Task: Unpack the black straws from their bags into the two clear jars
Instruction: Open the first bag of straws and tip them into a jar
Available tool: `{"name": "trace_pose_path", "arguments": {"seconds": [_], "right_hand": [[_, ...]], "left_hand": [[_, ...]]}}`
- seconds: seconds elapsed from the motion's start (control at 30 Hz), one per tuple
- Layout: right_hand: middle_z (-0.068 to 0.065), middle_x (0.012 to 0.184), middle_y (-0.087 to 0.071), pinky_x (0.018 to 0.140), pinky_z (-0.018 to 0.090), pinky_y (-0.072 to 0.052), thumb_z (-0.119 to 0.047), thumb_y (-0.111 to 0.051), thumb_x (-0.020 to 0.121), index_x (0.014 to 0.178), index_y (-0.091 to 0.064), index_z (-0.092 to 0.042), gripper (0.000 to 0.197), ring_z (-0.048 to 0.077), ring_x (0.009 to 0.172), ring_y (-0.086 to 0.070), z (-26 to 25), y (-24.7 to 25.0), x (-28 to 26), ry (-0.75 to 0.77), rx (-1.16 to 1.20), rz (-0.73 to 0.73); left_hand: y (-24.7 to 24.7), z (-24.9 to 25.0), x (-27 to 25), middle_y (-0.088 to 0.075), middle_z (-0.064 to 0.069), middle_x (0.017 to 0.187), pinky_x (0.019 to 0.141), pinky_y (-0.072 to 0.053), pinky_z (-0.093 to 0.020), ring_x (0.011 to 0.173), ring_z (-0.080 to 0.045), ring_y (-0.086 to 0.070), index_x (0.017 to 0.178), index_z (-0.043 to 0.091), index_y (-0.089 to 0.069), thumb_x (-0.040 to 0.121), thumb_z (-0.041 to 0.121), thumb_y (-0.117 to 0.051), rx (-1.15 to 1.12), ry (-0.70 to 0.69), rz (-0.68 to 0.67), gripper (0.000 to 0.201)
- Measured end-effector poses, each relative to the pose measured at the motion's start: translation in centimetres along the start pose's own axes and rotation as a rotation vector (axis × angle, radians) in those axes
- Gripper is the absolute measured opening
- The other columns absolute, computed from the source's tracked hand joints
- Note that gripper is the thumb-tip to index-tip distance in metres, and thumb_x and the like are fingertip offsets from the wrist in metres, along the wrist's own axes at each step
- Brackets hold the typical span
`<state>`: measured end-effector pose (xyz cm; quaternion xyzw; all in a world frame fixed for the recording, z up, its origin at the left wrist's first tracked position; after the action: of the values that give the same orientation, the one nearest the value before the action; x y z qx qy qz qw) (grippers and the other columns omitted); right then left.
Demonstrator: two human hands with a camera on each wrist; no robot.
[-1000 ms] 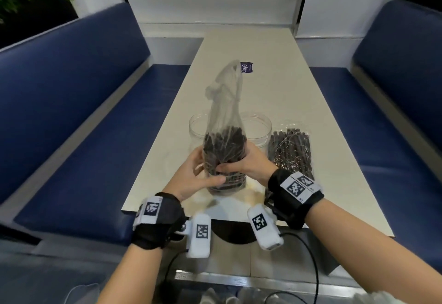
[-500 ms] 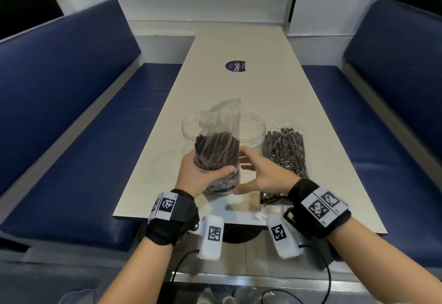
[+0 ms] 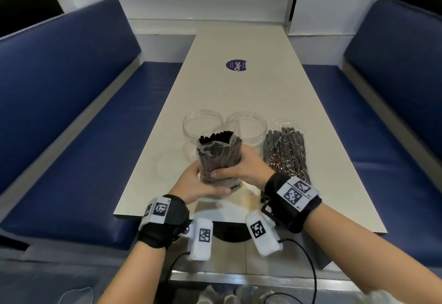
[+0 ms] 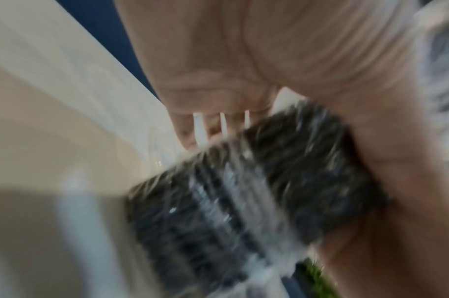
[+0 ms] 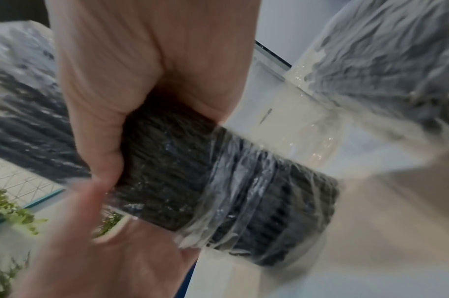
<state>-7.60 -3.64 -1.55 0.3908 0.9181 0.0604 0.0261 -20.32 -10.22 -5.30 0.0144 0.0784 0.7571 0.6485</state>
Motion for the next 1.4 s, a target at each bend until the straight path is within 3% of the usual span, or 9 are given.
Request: {"name": "trace_pose_path", "arguments": {"seconds": [0.17, 0.33, 0.43, 0.6, 0.7, 1.0, 1.1, 1.27, 1.4], "right_hand": [[0.002, 0.101, -0.064, 0.083, 0.014, -0.05, 0.006, -0.073, 0.067, 0.112, -0.056, 0.001, 0.048, -0.001, 0.084, -0.062, 0.9, 0.2, 0.5, -0.006, -0.06, -0.001], [-0.001, 0.104, -0.061, 0.081, 0.004, -0.046, 0.003, -0.069, 0.074, 0.118, -0.052, 0.0, 0.046, -0.006, 0.088, -0.058, 1.5, 0.2, 0.4, -0.021, -0.131, -0.07], [0.005, 0.11, -0.063, 0.085, 0.013, -0.047, 0.002, -0.072, 0.071, 0.119, -0.053, -0.001, 0.052, -0.007, 0.088, -0.059, 1.8, 0.4, 0.3, -0.042, -0.163, -0.1], [-0.001, 0.116, -0.055, 0.085, 0.001, -0.039, -0.001, -0.078, 0.066, 0.125, -0.04, -0.01, 0.071, -0.002, 0.103, -0.055, 1.1, 1.8, -1.0, -0.082, -0.185, -0.171], [-0.002, 0.131, -0.047, 0.105, 0.017, -0.035, -0.01, -0.081, 0.063, 0.132, -0.029, -0.022, 0.087, 0.013, 0.122, -0.047, 0.1, 2.1, -1.6, -0.041, -0.143, -0.152], [-0.012, 0.084, -0.06, 0.071, 0.006, -0.045, 0.006, -0.075, 0.067, 0.087, -0.053, -0.031, 0.048, -0.013, 0.072, -0.058, -0.8, -0.8, -0.8, 0.013, -0.014, -0.025], [-0.009, 0.084, -0.064, 0.075, 0.013, -0.049, 0.007, -0.073, 0.069, 0.093, -0.057, -0.021, 0.04, -0.004, 0.077, -0.062, -1.4, -0.9, -0.8, 0.014, 0.072, -0.049], [-0.002, 0.093, -0.064, 0.086, 0.028, -0.05, -0.007, -0.074, 0.067, 0.109, -0.053, -0.01, 0.047, 0.013, 0.091, -0.062, -3.8, -1.1, -0.8, 0.049, 0.123, -0.055], [-0.007, 0.092, -0.061, 0.085, 0.019, -0.048, -0.006, -0.07, 0.076, 0.106, -0.052, -0.016, 0.036, 0.002, 0.088, -0.06, -5.3, -0.7, -0.9, 0.083, 0.029, -0.051]], "left_hand": [[1.1, 2.6, -0.6, -0.062, 0.01, 0.107, 0.088, -0.049, -0.017, 0.101, 0.001, -0.06, 0.108, 0.026, -0.053, 0.019, 0.066, -0.084, -0.181, -0.17, 0.069, 0.102], [-1.1, 3.6, 0.8, -0.071, 0.015, 0.066, 0.065, -0.052, -0.012, 0.065, 0.011, -0.066, 0.086, 0.014, -0.064, 0.036, 0.029, -0.092, -0.104, -0.165, 0.226, 0.059], [-1.5, 2.6, 1.2, -0.068, 0.012, 0.074, 0.062, -0.053, -0.008, 0.061, 0.012, -0.064, 0.081, 0.014, -0.067, 0.052, 0.003, -0.088, -0.09, -0.128, 0.299, 0.038], [-1.4, 0.6, 0.7, -0.071, 0.021, 0.061, 0.064, -0.054, -0.011, 0.065, 0.005, -0.069, 0.072, 0.025, -0.07, 0.056, -0.002, -0.086, -0.052, -0.155, 0.284, 0.036], [-1.5, 0.1, 0.3, -0.072, 0.02, 0.064, 0.064, -0.054, -0.014, 0.068, 0.003, -0.07, 0.074, 0.027, -0.069, 0.053, 0.0, -0.088, -0.075, -0.158, 0.269, 0.039], [-2.5, 0.0, 1.1, -0.059, 0.018, 0.078, 0.066, -0.047, -0.004, 0.077, 0.005, -0.062, 0.073, 0.039, -0.052, 0.061, 0.006, -0.083, 0.113, -0.108, 0.211, 0.047], [-2.2, 1.7, 0.0, -0.063, 0.018, 0.072, 0.062, -0.047, 0.001, 0.067, 0.021, -0.06, 0.073, 0.038, -0.055, 0.058, -0.004, -0.083, 0.095, -0.193, 0.194, 0.053], [-1.6, 3.6, -0.6, -0.071, 0.026, 0.069, 0.066, -0.052, -0.008, 0.071, 0.011, -0.066, 0.071, 0.033, -0.068, 0.049, 0.003, -0.079, -0.025, -0.252, 0.172, 0.039], [-0.9, 4.4, -0.9, -0.072, 0.019, 0.064, 0.065, -0.056, -0.015, 0.065, 0.005, -0.068, 0.064, 0.037, -0.074, 0.052, -0.004, -0.075, -0.003, -0.207, 0.18, 0.043]]}}
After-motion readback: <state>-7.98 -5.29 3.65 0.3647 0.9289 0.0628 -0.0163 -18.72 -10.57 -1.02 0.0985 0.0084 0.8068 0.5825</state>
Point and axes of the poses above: each hand's wrist, its own x-axis towards the middle knuckle, its own y-axis out of the back of the hand, z = x × y, the point moved 2 cm from there along x, towards the middle knuckle
